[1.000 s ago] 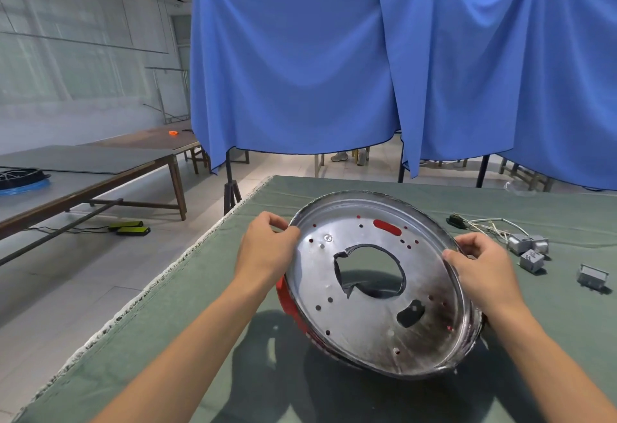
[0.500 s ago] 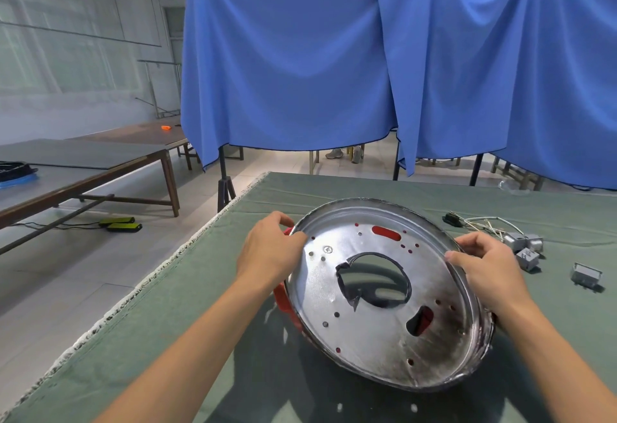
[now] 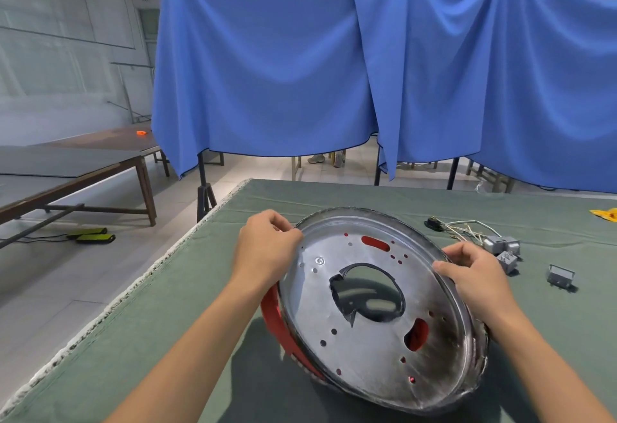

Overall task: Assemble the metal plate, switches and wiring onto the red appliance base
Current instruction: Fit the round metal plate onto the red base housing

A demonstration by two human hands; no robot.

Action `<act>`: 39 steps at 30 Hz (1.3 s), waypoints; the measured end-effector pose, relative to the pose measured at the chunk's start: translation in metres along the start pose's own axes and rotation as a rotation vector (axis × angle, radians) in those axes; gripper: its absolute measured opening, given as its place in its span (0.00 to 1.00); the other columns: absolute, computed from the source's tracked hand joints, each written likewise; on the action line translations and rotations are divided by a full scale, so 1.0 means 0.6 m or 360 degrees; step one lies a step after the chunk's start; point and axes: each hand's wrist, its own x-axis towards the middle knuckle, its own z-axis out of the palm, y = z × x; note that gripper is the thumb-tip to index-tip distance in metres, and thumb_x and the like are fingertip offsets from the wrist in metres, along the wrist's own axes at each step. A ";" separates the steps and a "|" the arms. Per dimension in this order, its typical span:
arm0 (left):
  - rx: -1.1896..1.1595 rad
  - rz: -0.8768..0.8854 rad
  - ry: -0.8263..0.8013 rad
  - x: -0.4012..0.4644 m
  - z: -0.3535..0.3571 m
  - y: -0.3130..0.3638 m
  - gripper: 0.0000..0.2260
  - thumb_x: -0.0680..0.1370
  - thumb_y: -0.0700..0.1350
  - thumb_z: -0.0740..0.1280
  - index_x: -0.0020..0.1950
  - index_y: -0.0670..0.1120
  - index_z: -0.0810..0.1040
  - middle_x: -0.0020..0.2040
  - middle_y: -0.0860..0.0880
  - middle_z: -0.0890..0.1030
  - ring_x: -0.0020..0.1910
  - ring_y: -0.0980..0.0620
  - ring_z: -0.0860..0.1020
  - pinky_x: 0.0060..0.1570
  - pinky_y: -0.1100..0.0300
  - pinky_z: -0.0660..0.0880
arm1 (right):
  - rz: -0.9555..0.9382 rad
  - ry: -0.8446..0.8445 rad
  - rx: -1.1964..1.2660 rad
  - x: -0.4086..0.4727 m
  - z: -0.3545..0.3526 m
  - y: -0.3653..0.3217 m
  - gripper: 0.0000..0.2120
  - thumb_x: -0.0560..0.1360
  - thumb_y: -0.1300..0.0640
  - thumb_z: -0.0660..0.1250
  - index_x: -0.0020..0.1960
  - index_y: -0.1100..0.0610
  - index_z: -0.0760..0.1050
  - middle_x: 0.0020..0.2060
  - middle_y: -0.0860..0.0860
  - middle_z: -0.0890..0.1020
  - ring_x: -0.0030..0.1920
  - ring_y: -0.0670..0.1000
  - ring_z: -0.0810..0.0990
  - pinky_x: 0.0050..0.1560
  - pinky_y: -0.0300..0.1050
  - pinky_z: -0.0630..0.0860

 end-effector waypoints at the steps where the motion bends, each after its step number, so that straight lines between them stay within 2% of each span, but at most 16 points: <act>1: -0.0053 -0.0006 0.0035 -0.002 0.002 0.000 0.03 0.68 0.39 0.69 0.35 0.46 0.77 0.28 0.52 0.76 0.30 0.51 0.74 0.35 0.57 0.72 | -0.0006 0.0013 -0.0042 -0.001 0.000 0.000 0.08 0.71 0.66 0.72 0.41 0.56 0.75 0.38 0.52 0.80 0.41 0.53 0.77 0.42 0.44 0.69; 5: -0.0200 -0.0072 0.0101 -0.004 0.007 -0.008 0.05 0.68 0.38 0.72 0.34 0.45 0.78 0.28 0.51 0.78 0.30 0.52 0.75 0.36 0.56 0.74 | -0.0073 0.0064 -0.0321 -0.004 -0.003 -0.001 0.08 0.71 0.63 0.72 0.42 0.51 0.76 0.36 0.43 0.79 0.42 0.50 0.78 0.44 0.44 0.69; 7: -0.0239 -0.0112 0.0105 -0.005 0.010 -0.018 0.05 0.67 0.38 0.72 0.34 0.45 0.79 0.28 0.50 0.79 0.30 0.51 0.76 0.37 0.54 0.76 | -0.0090 0.0030 -0.0474 -0.006 -0.005 -0.008 0.10 0.72 0.62 0.71 0.39 0.48 0.75 0.34 0.39 0.77 0.41 0.50 0.78 0.43 0.45 0.70; 9: -0.0258 -0.0171 0.0096 -0.006 0.014 -0.032 0.04 0.67 0.38 0.73 0.34 0.45 0.79 0.28 0.49 0.79 0.30 0.50 0.77 0.38 0.53 0.76 | -0.0079 -0.0003 -0.0620 -0.007 -0.004 -0.014 0.12 0.72 0.62 0.70 0.34 0.49 0.74 0.34 0.44 0.80 0.43 0.54 0.80 0.45 0.49 0.74; 11: -0.0254 -0.0228 0.0057 -0.004 0.019 -0.046 0.04 0.67 0.38 0.72 0.33 0.45 0.80 0.27 0.50 0.79 0.30 0.50 0.76 0.36 0.56 0.75 | -0.0062 -0.0035 -0.0761 -0.007 -0.004 -0.018 0.04 0.72 0.62 0.70 0.39 0.55 0.78 0.41 0.54 0.84 0.47 0.58 0.81 0.49 0.51 0.76; 12: -0.0248 -0.0242 0.0029 -0.002 0.021 -0.052 0.05 0.67 0.37 0.72 0.33 0.46 0.80 0.27 0.50 0.79 0.29 0.51 0.75 0.35 0.58 0.73 | -0.0046 -0.0063 -0.0820 -0.006 -0.004 -0.019 0.01 0.72 0.61 0.70 0.43 0.58 0.80 0.43 0.55 0.84 0.48 0.58 0.81 0.49 0.51 0.76; 15: -0.0167 -0.0234 -0.0070 0.001 0.025 -0.065 0.06 0.67 0.38 0.71 0.35 0.50 0.80 0.25 0.54 0.77 0.28 0.52 0.74 0.33 0.60 0.71 | 0.0002 -0.0138 -0.0908 -0.003 -0.010 -0.020 0.06 0.72 0.59 0.70 0.49 0.55 0.82 0.42 0.52 0.84 0.48 0.55 0.80 0.49 0.48 0.76; 19: -0.0009 -0.0218 -0.0199 -0.002 0.030 -0.076 0.07 0.69 0.41 0.69 0.36 0.54 0.79 0.22 0.56 0.73 0.27 0.51 0.72 0.32 0.61 0.67 | 0.0061 -0.0205 -0.1044 0.002 -0.011 -0.029 0.11 0.73 0.57 0.69 0.54 0.52 0.82 0.47 0.50 0.84 0.52 0.54 0.80 0.50 0.44 0.73; 22: 0.0041 -0.0209 -0.0222 -0.004 0.032 -0.076 0.06 0.69 0.41 0.68 0.34 0.50 0.79 0.23 0.53 0.74 0.30 0.47 0.74 0.35 0.56 0.71 | 0.0095 -0.0237 -0.1135 0.010 -0.010 -0.037 0.07 0.72 0.58 0.69 0.49 0.57 0.82 0.45 0.54 0.85 0.50 0.57 0.81 0.51 0.48 0.77; 24: 0.0093 -0.0171 -0.0204 -0.006 0.032 -0.074 0.03 0.69 0.41 0.67 0.36 0.45 0.80 0.30 0.48 0.80 0.38 0.43 0.79 0.41 0.52 0.76 | 0.0108 -0.0255 -0.1160 0.014 -0.008 -0.043 0.07 0.71 0.59 0.69 0.48 0.59 0.81 0.44 0.56 0.84 0.49 0.58 0.80 0.51 0.49 0.77; 26: 0.0154 -0.0139 -0.0180 -0.009 0.030 -0.073 0.04 0.68 0.43 0.66 0.37 0.45 0.80 0.34 0.47 0.82 0.43 0.42 0.80 0.44 0.51 0.77 | 0.0125 -0.0298 -0.1205 0.018 -0.004 -0.049 0.04 0.70 0.62 0.67 0.40 0.62 0.79 0.35 0.58 0.80 0.43 0.60 0.78 0.44 0.47 0.75; 28: 0.0182 -0.0136 -0.0194 -0.012 0.027 -0.073 0.03 0.68 0.45 0.67 0.35 0.49 0.79 0.35 0.49 0.81 0.43 0.43 0.79 0.45 0.52 0.78 | 0.0150 -0.0326 -0.1266 0.018 0.000 -0.052 0.09 0.69 0.65 0.64 0.31 0.59 0.69 0.29 0.58 0.71 0.36 0.59 0.71 0.37 0.45 0.68; 29: 0.0182 -0.0143 -0.0208 -0.015 0.026 -0.073 0.03 0.68 0.45 0.67 0.35 0.50 0.79 0.35 0.50 0.81 0.42 0.43 0.79 0.46 0.52 0.78 | 0.0155 -0.0338 -0.1300 0.017 0.000 -0.053 0.12 0.69 0.66 0.63 0.30 0.57 0.64 0.28 0.56 0.68 0.35 0.57 0.67 0.36 0.45 0.64; 31: 0.0207 -0.0140 -0.0235 -0.022 0.029 -0.072 0.03 0.68 0.46 0.67 0.34 0.50 0.78 0.35 0.50 0.81 0.41 0.44 0.79 0.45 0.53 0.78 | 0.0165 -0.0322 -0.1348 0.014 -0.002 -0.054 0.14 0.69 0.68 0.61 0.30 0.56 0.61 0.28 0.54 0.66 0.34 0.55 0.65 0.35 0.45 0.61; 35: 0.0294 -0.0118 -0.0254 -0.036 0.034 -0.064 0.03 0.67 0.47 0.66 0.35 0.49 0.78 0.33 0.50 0.80 0.41 0.45 0.78 0.44 0.55 0.76 | 0.0202 -0.0249 -0.1418 0.008 -0.008 -0.056 0.15 0.70 0.68 0.60 0.28 0.57 0.62 0.26 0.52 0.67 0.33 0.55 0.68 0.30 0.42 0.60; 39: 0.0299 -0.0094 -0.0252 -0.040 0.033 -0.059 0.03 0.68 0.46 0.66 0.36 0.48 0.77 0.35 0.51 0.80 0.42 0.44 0.78 0.43 0.56 0.74 | 0.0239 -0.0242 -0.1493 -0.001 -0.013 -0.058 0.12 0.71 0.67 0.60 0.31 0.57 0.67 0.29 0.52 0.71 0.36 0.56 0.71 0.30 0.41 0.62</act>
